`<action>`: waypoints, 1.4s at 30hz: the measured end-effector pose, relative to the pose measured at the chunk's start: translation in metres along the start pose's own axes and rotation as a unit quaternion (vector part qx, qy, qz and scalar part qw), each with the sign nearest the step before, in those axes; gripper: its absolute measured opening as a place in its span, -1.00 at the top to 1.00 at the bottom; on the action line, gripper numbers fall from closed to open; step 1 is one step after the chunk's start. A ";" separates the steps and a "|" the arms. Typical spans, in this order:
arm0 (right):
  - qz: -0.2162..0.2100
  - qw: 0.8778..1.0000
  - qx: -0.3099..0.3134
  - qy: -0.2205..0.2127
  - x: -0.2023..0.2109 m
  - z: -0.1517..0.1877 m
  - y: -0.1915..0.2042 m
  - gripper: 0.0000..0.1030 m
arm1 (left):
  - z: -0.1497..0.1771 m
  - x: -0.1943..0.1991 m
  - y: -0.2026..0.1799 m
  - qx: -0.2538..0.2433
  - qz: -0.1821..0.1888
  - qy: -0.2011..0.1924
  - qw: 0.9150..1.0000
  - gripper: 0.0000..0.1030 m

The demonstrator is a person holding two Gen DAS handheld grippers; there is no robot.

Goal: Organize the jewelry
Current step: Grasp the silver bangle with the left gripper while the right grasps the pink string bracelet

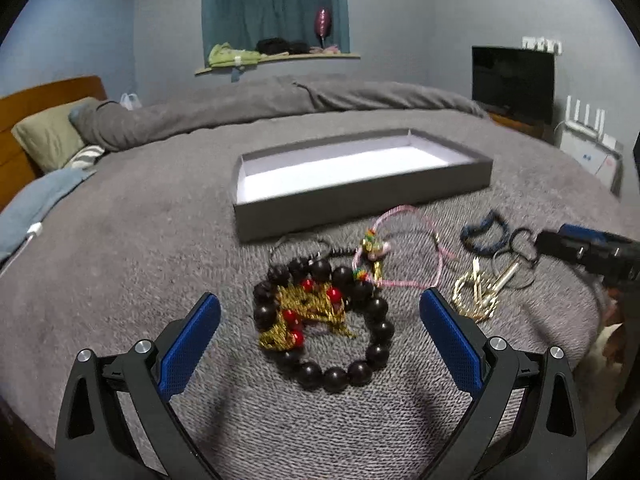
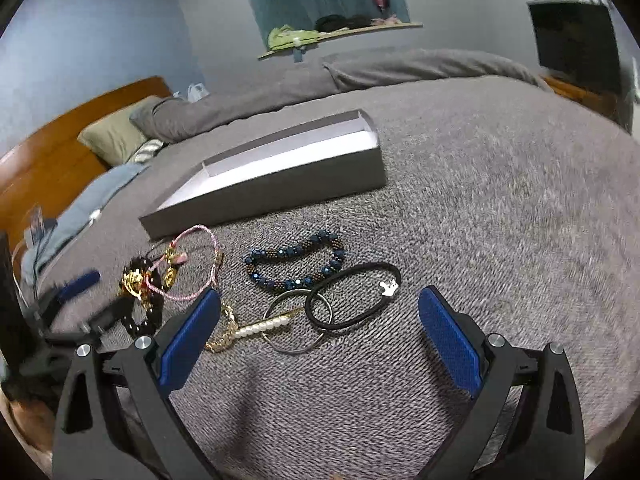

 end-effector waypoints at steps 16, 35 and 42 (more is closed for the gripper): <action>0.000 0.996 0.089 0.031 -0.040 -0.040 0.042 -0.90 | -0.045 -0.022 0.050 0.038 0.015 0.017 0.999 -0.93; -0.061 0.988 0.119 0.077 -0.084 -0.019 0.092 0.87 | -0.018 -0.065 0.059 0.062 0.046 0.059 0.995 -0.82; -0.072 0.992 0.095 0.035 -0.056 -0.024 0.081 0.88 | -0.019 -0.067 0.054 0.064 0.070 0.057 0.994 -0.09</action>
Point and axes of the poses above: each gripper's, at about its wrist camera, not at the fingertips, and x roughly against the way its jaws point, y to its left, z to its underside, the point moved 9 cm from there along -x, roughly the way its jaws point, and after that the axes turned 2 degrees about -x, right-handed, at the moved point
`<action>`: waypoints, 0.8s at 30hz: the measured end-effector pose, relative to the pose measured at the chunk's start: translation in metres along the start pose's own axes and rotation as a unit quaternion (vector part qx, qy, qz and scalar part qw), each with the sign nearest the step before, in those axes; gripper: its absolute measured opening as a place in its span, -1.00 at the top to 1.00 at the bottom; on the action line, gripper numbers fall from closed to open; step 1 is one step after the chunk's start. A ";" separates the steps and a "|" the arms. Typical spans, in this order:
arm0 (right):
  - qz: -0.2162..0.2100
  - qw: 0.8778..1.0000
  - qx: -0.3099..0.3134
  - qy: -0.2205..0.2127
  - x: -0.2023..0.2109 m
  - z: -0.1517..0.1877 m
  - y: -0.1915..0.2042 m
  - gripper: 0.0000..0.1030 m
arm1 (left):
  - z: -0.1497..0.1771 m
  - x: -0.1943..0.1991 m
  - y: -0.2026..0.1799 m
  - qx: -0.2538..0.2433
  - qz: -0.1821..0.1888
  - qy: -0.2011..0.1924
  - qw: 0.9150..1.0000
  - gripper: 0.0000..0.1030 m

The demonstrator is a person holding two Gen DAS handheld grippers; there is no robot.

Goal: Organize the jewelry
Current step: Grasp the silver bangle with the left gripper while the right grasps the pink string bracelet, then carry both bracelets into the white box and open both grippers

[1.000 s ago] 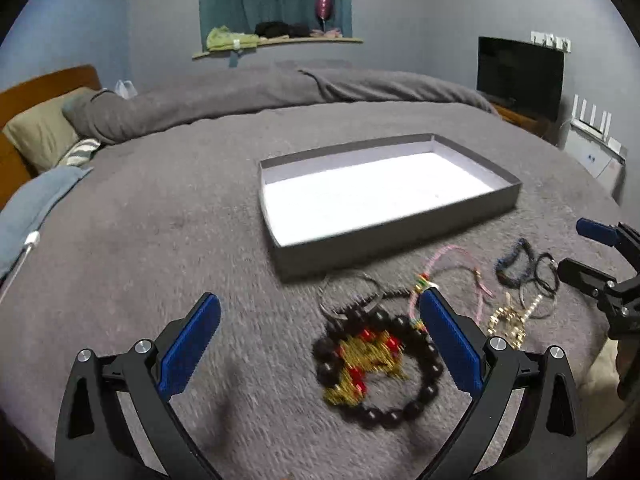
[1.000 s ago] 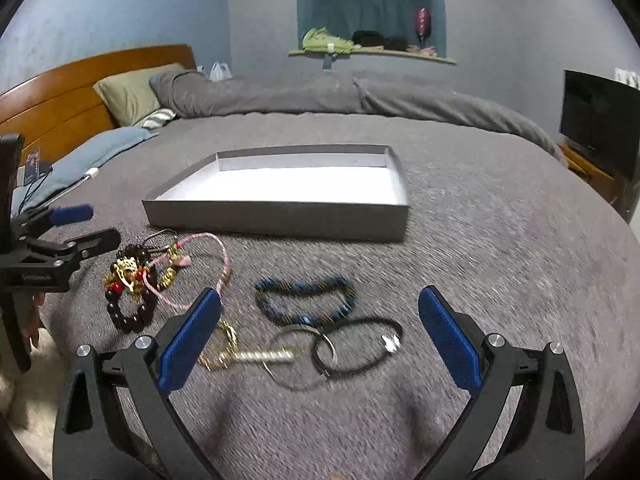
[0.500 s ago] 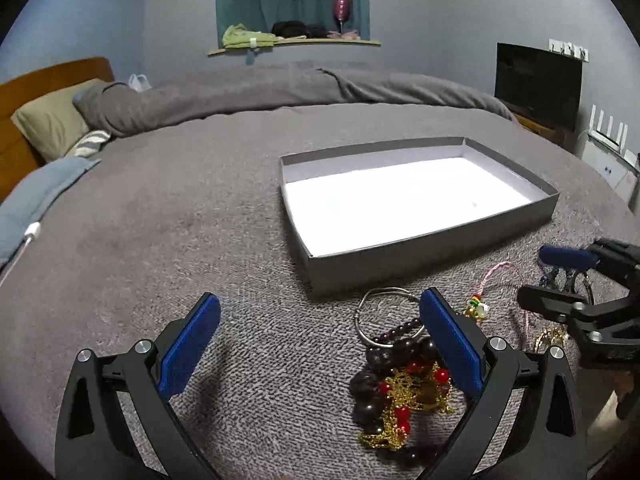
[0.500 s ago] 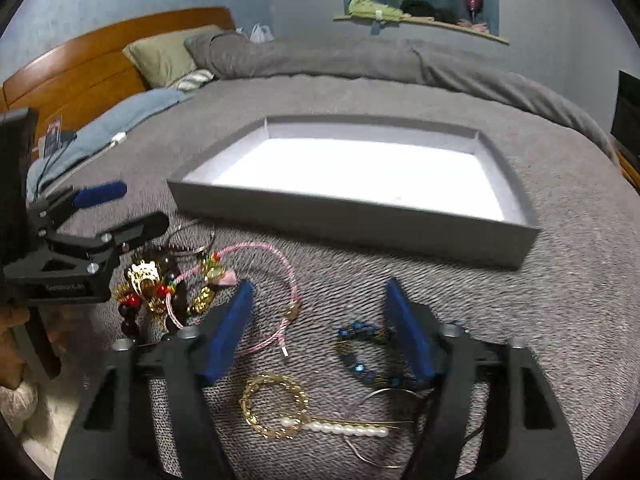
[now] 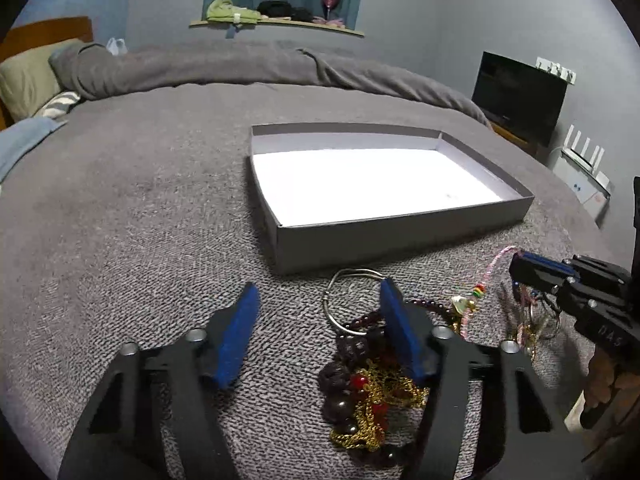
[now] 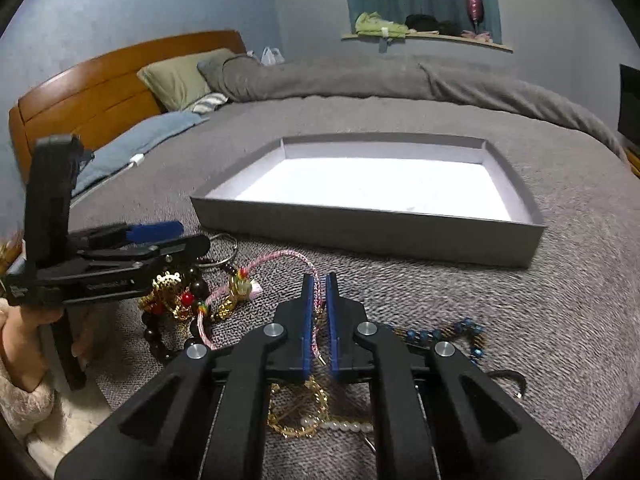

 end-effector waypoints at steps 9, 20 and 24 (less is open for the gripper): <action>0.004 1.000 -0.021 -0.008 0.013 0.000 -0.013 0.88 | 0.006 -0.015 -0.011 -0.040 -0.007 0.038 0.998 0.59; 0.008 0.999 -0.030 -0.041 0.034 -0.018 -0.023 0.88 | -0.004 0.008 -0.021 -0.055 -0.001 0.001 0.998 0.91; 0.017 0.998 -0.025 -0.062 0.046 -0.033 -0.026 0.88 | -0.018 0.034 -0.029 -0.065 0.004 -0.039 0.997 0.91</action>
Point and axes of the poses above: each gripper's, at about its wrist camera, not at the fingertips, and x roughly against the way its jaws point, y to its left, z to its underside, the point moved 9 cm from there along -x, roughly the way its jaws point, and after that the axes turned 2 degrees about -x, right-handed, at the moved point
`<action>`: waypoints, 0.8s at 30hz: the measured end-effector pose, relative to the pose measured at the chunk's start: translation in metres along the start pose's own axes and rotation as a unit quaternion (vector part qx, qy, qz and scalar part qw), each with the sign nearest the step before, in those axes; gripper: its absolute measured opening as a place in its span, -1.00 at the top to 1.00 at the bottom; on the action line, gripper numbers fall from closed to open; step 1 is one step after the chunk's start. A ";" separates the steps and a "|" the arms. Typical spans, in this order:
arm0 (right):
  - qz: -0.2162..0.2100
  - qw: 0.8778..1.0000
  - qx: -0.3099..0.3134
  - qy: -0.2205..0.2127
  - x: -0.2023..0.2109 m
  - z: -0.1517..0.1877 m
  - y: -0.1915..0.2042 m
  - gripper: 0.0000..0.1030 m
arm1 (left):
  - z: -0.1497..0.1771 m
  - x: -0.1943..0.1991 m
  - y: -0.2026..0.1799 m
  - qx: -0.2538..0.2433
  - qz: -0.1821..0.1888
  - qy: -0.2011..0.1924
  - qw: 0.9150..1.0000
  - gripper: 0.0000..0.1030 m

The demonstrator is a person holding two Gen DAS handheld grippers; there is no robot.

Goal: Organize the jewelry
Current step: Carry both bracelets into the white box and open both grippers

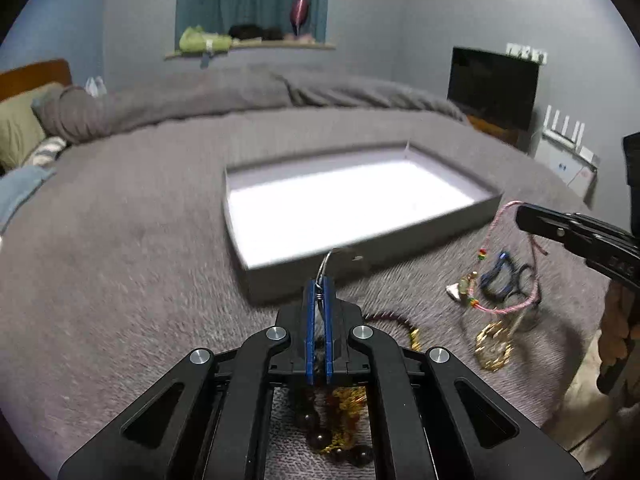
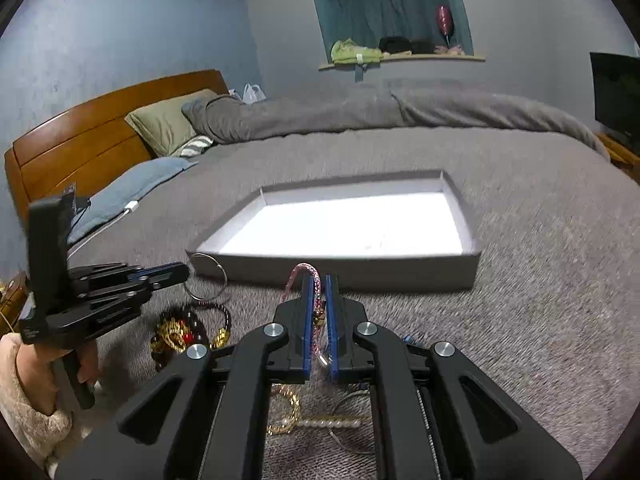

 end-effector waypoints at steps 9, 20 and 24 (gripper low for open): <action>0.052 0.997 0.015 -0.059 -0.001 -0.067 -0.025 0.89 | -0.065 0.006 -0.003 -0.011 0.007 -0.047 0.999 0.91; 0.086 0.996 -0.016 -0.030 -0.091 -0.117 -0.087 0.89 | -0.106 -0.087 0.034 0.023 -0.014 -0.002 1.000 0.91; 0.096 0.995 -0.011 -0.004 -0.115 -0.109 -0.103 0.89 | -0.104 -0.114 0.052 0.029 -0.024 0.031 0.999 0.91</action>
Point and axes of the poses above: each gripper's, at about its wrist camera, not at the fingertips, and x roughly against the way its jaws point, y to its left, z to its underside, the point moved 9 cm from there along -x, roughly the way its jaws point, and after that the axes turned 2 degrees about -x, right-handed, at the moved point
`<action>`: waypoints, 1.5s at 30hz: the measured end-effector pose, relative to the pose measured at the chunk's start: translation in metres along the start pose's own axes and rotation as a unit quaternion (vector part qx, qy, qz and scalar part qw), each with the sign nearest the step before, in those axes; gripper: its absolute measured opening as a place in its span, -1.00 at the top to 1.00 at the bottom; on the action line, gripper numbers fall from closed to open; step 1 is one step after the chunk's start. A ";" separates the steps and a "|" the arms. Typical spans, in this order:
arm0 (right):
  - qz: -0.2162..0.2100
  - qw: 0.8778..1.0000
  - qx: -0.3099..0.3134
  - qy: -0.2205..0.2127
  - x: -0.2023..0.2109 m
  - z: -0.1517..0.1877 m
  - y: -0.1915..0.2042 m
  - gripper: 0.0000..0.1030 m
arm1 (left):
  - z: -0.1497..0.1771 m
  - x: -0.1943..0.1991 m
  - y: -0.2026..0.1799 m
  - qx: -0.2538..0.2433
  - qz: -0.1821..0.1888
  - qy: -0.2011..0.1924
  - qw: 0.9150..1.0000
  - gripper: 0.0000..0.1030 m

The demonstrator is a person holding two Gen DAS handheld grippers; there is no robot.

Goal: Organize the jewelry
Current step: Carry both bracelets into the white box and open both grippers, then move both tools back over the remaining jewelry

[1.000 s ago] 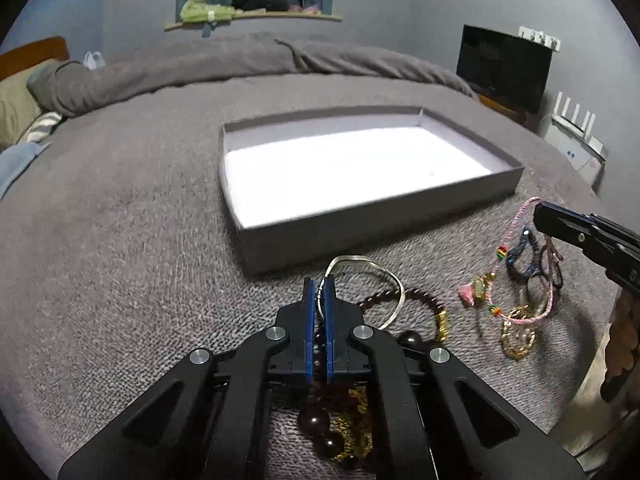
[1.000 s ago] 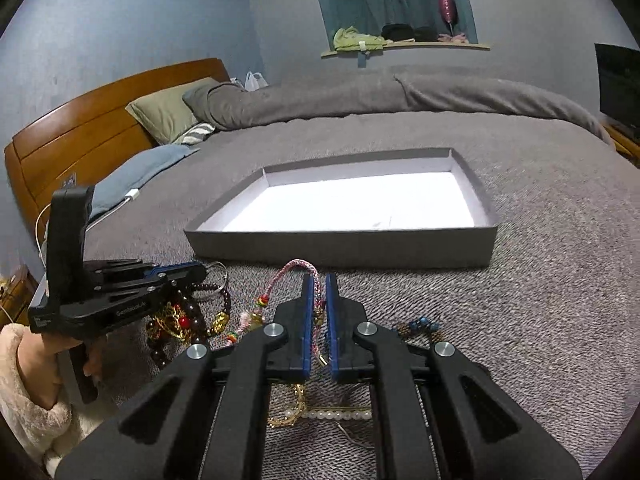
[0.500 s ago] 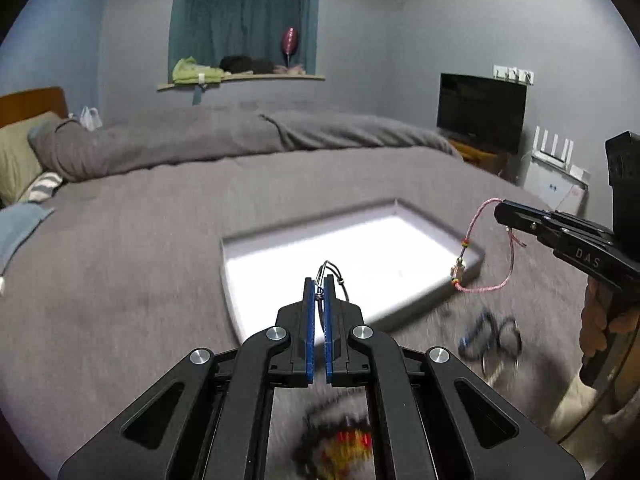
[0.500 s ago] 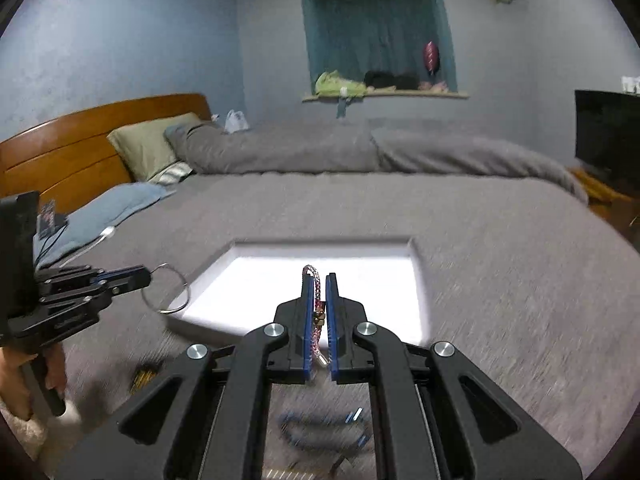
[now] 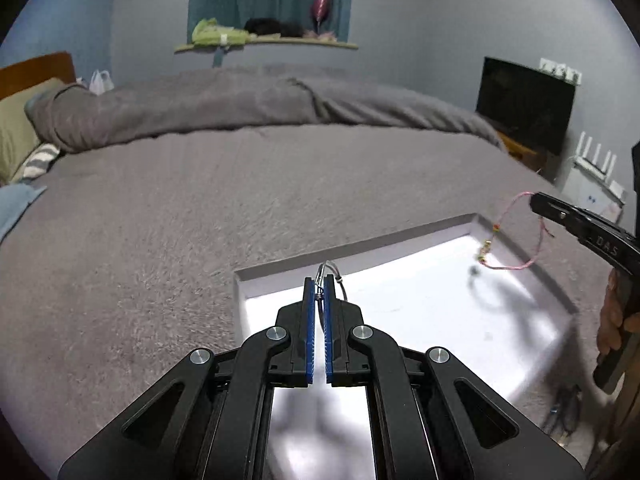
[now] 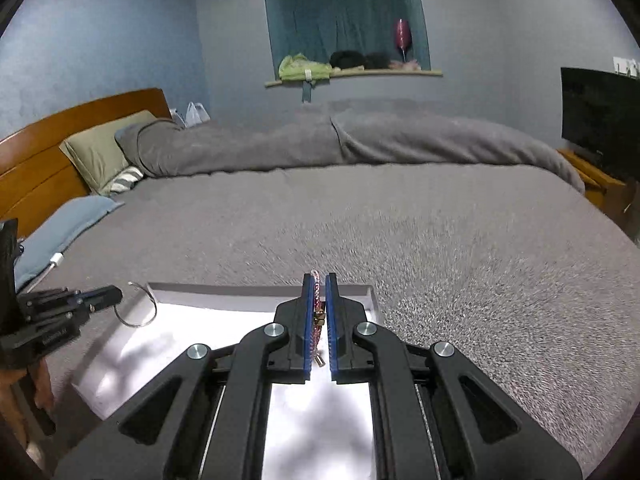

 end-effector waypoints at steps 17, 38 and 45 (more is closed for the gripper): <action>0.031 0.997 0.015 0.070 -0.039 0.031 -0.011 0.88 | 0.026 -0.044 0.014 0.008 -0.005 0.073 0.997 0.91; 0.010 1.000 -0.009 0.015 -0.008 0.018 -0.003 -0.90 | 0.008 0.003 -0.002 0.007 -0.049 -0.037 0.998 -0.79; 0.016 1.000 -0.011 0.003 0.010 0.022 -0.001 -0.89 | 0.004 0.023 -0.012 -0.005 -0.065 -0.069 0.995 -0.83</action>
Point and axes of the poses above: each gripper's, at about its wrist camera, not at the fingertips, and x roughly against the way its jaws point, y to its left, z to its underside, the point moved 9 cm from there along -x, roughly the way its jaws point, and after that the axes turned 2 degrees about -x, right-handed, at the moved point
